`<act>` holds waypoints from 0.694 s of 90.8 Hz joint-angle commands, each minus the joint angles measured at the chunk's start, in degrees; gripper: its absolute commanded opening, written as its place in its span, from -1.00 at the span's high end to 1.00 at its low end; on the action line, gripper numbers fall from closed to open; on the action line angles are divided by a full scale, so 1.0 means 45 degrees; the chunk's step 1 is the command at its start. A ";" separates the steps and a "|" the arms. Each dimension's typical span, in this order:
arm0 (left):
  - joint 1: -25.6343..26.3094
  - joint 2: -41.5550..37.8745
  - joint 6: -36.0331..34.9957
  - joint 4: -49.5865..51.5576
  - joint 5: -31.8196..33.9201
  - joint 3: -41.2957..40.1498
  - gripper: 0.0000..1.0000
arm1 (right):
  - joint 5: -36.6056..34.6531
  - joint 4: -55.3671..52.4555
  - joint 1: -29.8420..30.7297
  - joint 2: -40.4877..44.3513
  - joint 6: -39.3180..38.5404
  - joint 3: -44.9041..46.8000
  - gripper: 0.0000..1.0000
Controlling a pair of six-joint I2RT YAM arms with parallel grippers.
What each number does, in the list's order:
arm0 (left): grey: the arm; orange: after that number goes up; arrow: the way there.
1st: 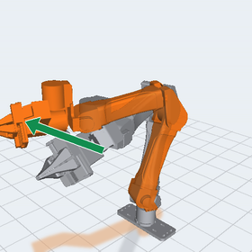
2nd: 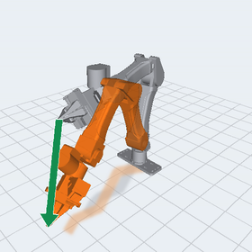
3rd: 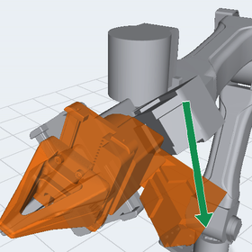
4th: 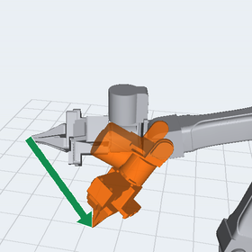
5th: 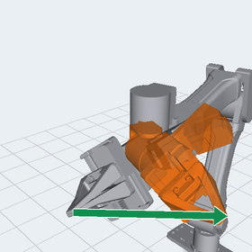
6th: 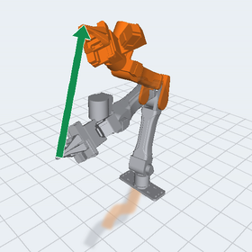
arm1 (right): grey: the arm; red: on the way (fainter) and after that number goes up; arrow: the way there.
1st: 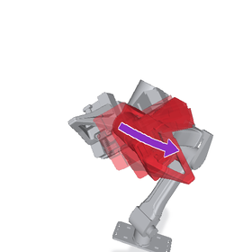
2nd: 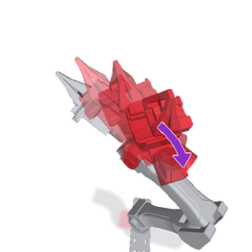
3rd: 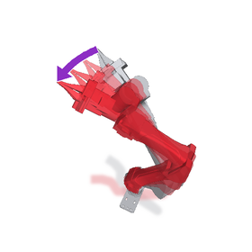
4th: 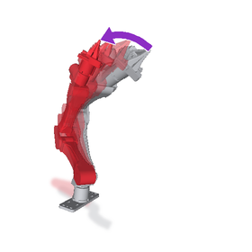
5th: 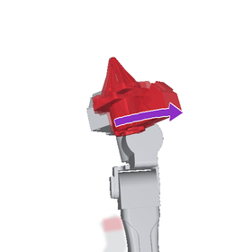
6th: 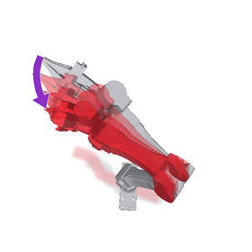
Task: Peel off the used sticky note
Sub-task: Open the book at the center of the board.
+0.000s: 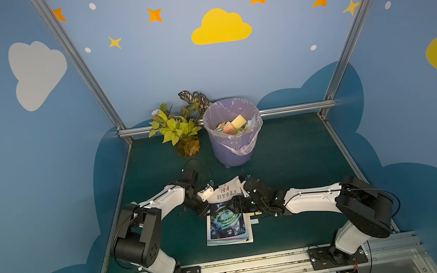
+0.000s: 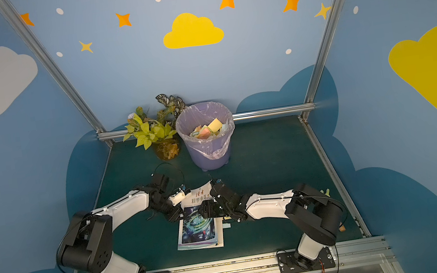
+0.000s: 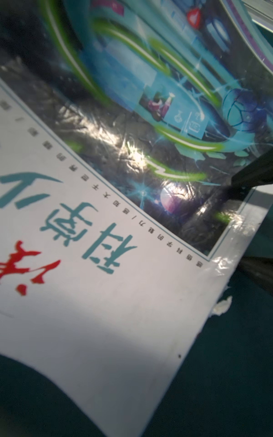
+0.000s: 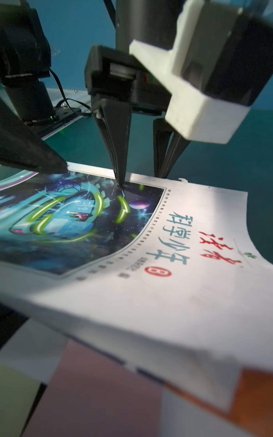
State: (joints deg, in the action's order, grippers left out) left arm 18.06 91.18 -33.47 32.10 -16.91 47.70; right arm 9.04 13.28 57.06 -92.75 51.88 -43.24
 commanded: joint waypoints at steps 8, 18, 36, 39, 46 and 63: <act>0.0037 -0.0158 -0.0237 0.0458 -0.0334 -0.0044 -0.01 | 0.0528 0.1144 -0.0129 0.0494 0.0270 0.0285 -0.22; 0.0034 -0.0205 -0.0256 0.0530 -0.0409 -0.0025 -0.01 | 0.0202 0.0665 -0.0179 0.0695 0.0179 0.0388 0.01; 0.0076 -0.0333 -0.0372 0.0766 -0.0828 -0.0019 0.00 | -0.0514 -0.0307 -0.0226 0.0966 0.0062 0.0478 0.66; 0.0096 -0.0341 -0.0391 0.0813 -0.0879 -0.0015 0.00 | -0.0581 -0.0394 -0.0234 0.0995 0.0079 0.0502 0.79; 0.0125 -0.0363 -0.0447 0.0901 -0.1018 -0.0029 0.00 | -0.0746 -0.0643 -0.0285 0.1066 0.0145 0.0542 0.97; 0.0165 -0.0688 -0.0545 0.1190 -0.1610 -0.0005 -0.01 | -0.1261 -0.1713 -0.0486 0.1559 0.0225 0.0710 1.00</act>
State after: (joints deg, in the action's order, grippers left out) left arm 18.48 90.17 -34.65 34.70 -20.05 47.68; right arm 6.20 10.09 55.57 -88.58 52.73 -40.80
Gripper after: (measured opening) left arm 0.502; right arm 0.047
